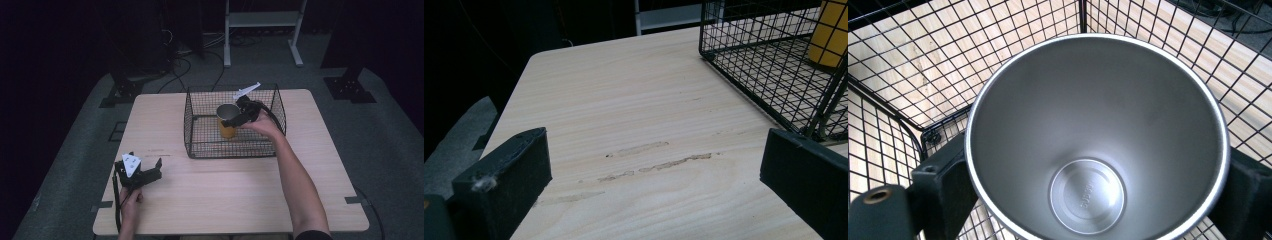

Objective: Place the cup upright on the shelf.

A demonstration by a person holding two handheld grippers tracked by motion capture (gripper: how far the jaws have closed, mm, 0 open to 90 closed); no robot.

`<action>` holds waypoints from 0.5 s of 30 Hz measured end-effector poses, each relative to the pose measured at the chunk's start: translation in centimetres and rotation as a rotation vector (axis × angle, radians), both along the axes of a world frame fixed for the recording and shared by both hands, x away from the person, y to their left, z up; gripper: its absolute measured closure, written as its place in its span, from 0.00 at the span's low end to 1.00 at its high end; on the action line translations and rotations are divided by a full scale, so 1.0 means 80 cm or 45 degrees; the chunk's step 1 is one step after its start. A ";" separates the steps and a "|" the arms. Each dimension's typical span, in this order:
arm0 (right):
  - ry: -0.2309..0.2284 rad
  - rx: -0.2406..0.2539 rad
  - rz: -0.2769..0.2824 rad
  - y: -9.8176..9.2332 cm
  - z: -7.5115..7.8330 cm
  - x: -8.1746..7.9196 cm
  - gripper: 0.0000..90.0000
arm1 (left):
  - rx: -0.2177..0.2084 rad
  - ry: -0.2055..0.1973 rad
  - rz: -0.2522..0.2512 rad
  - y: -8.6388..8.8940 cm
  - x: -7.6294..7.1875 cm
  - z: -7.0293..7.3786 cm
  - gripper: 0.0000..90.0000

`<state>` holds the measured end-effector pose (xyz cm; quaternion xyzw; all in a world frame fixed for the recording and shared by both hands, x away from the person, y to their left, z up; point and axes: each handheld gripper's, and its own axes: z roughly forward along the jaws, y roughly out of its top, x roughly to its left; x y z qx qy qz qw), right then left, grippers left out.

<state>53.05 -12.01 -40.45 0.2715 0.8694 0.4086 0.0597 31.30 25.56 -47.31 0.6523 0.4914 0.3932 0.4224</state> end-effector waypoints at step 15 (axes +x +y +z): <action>-0.019 0.025 -0.027 -0.002 0.009 -0.003 0.03 | 0.001 0.000 0.001 0.000 0.000 0.000 0.00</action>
